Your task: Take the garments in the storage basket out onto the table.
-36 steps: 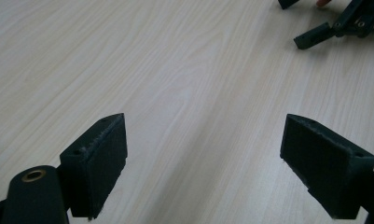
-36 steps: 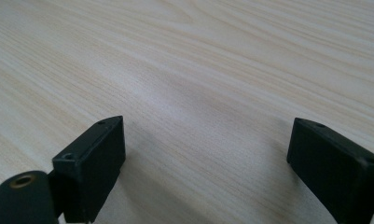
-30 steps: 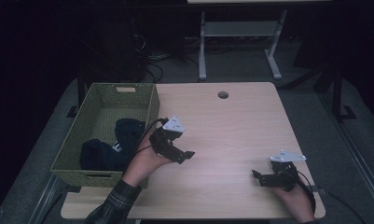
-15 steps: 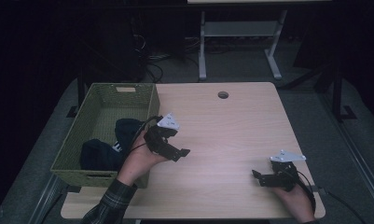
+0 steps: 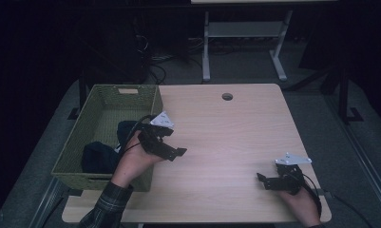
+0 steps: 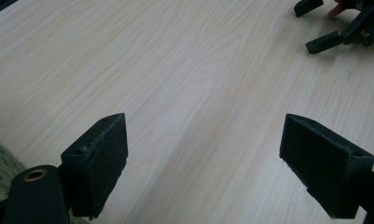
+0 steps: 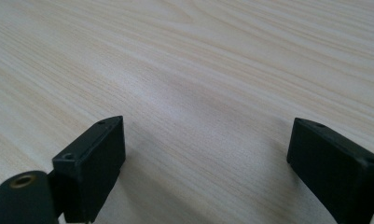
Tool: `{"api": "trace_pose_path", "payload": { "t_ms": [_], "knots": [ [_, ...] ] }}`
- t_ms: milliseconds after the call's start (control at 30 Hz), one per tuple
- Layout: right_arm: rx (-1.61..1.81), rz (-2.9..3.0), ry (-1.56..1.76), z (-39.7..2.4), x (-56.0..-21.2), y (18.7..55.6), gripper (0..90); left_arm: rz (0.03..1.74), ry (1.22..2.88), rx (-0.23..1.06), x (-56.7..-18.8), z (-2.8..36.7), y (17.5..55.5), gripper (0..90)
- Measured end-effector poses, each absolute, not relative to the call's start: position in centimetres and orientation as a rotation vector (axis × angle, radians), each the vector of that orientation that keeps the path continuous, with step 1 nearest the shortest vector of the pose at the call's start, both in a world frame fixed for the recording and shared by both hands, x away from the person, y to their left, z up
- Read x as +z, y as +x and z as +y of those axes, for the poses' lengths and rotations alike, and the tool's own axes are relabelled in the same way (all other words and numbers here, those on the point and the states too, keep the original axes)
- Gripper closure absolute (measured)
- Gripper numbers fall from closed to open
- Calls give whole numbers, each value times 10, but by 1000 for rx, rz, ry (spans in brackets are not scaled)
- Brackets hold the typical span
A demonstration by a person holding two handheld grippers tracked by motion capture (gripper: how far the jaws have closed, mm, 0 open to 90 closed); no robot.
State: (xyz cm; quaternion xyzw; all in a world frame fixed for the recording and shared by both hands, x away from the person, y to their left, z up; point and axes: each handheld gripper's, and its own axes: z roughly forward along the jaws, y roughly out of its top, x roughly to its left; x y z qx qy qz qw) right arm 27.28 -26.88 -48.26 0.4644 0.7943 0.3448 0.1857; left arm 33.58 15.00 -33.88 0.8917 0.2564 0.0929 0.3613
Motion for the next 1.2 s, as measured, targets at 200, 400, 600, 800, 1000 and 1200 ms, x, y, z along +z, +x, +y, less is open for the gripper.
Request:
{"api": "trace_pose_path", "payload": {
  "t_ms": [200,400,600,800,1000,1200],
  "knots": [
    [971,2238,1307,-269,-483,273,110,689,2283,239,-333,159,336,148],
    [971,2238,1306,-269,-483,273,110,717,2273,239,-329,168,336,148],
    [971,2238,1307,-269,-483,273,110,735,2274,242,-325,177,336,148],
    [971,2238,1308,-269,-483,273,110,762,2272,254,-321,186,335,148],
    [971,2237,1308,-269,-483,273,110,784,2280,269,-318,195,335,148],
    [971,2237,1310,-269,-483,273,110,819,2278,277,-316,204,333,148]
  ]
}}
